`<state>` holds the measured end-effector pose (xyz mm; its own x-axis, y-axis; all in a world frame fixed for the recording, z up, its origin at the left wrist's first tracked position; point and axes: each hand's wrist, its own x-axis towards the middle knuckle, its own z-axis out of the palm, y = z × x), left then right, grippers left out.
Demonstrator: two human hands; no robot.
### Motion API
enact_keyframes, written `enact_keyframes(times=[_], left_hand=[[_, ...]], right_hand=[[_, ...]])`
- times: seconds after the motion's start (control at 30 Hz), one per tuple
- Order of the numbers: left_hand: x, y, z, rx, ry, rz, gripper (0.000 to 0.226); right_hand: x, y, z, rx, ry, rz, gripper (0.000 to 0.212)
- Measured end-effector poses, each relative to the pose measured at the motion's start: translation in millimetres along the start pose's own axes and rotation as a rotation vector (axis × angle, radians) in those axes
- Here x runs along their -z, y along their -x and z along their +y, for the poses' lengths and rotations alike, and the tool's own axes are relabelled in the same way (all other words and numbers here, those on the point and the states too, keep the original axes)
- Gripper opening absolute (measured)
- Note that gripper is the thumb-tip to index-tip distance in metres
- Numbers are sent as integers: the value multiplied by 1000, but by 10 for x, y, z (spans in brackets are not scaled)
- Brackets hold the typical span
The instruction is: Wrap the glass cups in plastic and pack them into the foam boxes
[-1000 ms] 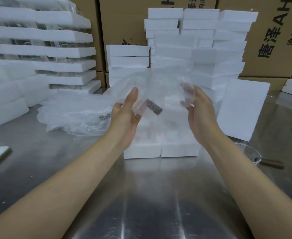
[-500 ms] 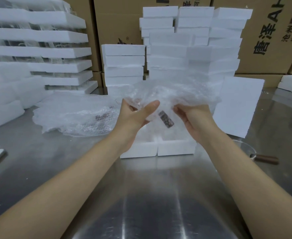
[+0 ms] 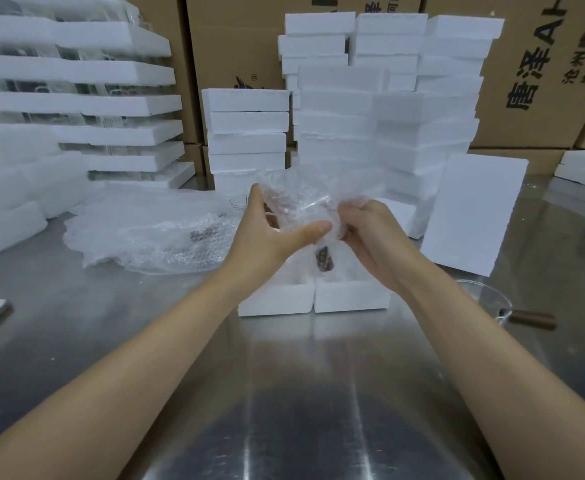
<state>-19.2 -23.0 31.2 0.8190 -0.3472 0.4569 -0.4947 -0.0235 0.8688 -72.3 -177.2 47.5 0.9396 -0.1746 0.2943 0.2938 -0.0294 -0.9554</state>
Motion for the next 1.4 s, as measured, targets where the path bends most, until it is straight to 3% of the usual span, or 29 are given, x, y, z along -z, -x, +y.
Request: enact_keyframes(times=[0.03, 0.13, 0.23, 0.37, 0.57, 0.67, 0.73, 0.9, 1.07, 1.17, 1.33, 1.4], left_hand=[[16, -10, 9, -3, 19, -46, 72], [97, -54, 27, 83, 170, -244, 79], [154, -69, 25, 150, 184, -371, 78], [107, -61, 17, 139, 87, -207, 76], [74, -41, 49, 116, 109, -43, 86], [58, -28, 71, 87, 120, -71, 84], [46, -17, 95, 72, 136, -114, 82], [65, 7, 149, 12, 153, -198, 72], [87, 5, 134, -29, 122, -268, 66], [20, 42, 152, -45, 153, -354, 71], [-48, 51, 220, -55, 305, -256, 61], [-102, 73, 231, -52, 255, -218, 74]], right_hand=[[21, -3, 1, -6, -37, 10, 24], [68, -9, 11, -84, -253, -22, 33], [54, -15, 46, -55, -93, -3, 25], [-3, -11, 87, 126, 215, 111, 33], [-56, 10, 44, 14, 127, -10, 43], [-63, 17, 39, -22, 82, -61, 46], [-60, 12, 9, -39, -108, -69, 44], [-129, 18, 19, -64, -342, -51, 20], [-170, 5, 49, -47, -248, 29, 43], [-152, 21, 50, -24, -198, -87, 18], [-184, 18, 59, 41, -184, -58, 25], [-223, 29, 71, 108, -45, 34, 30]])
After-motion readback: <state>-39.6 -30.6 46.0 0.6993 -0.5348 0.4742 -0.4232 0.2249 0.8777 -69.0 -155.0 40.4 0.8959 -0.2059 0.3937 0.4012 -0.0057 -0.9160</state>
